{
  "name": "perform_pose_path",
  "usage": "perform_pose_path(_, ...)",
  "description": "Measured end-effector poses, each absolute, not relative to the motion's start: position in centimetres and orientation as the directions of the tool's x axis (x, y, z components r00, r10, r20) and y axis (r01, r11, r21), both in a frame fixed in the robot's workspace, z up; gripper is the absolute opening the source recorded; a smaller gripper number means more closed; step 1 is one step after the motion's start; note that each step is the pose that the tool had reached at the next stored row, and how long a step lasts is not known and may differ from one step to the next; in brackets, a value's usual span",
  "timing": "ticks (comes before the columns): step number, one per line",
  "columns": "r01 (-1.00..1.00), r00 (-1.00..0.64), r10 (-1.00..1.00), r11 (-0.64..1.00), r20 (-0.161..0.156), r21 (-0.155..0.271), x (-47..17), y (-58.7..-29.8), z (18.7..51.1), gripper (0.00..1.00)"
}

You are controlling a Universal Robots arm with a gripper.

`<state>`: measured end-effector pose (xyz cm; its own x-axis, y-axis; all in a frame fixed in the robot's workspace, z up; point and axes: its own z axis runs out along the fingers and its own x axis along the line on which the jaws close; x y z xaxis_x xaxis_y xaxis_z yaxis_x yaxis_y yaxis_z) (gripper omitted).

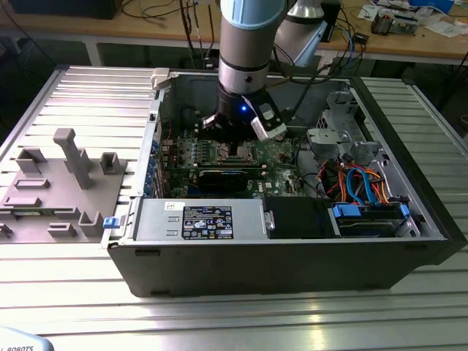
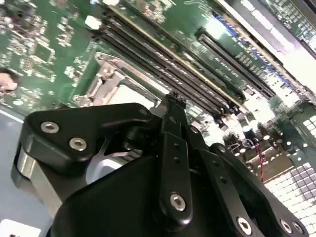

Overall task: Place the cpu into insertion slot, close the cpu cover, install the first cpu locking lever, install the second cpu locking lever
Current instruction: 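Install the second cpu locking lever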

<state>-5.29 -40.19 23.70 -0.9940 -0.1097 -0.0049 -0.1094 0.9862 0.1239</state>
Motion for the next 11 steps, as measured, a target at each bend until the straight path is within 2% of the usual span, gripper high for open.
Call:
perform_pose_path(2, -0.120, -0.993, -0.120, 0.985, -0.005, 0.126, -6.6, -40.4, 21.9, 0.11)
perform_pose_path(11, -0.141, -0.990, -0.142, 0.979, -0.007, 0.144, -7.9, -40.1, 20.7, 0.11)
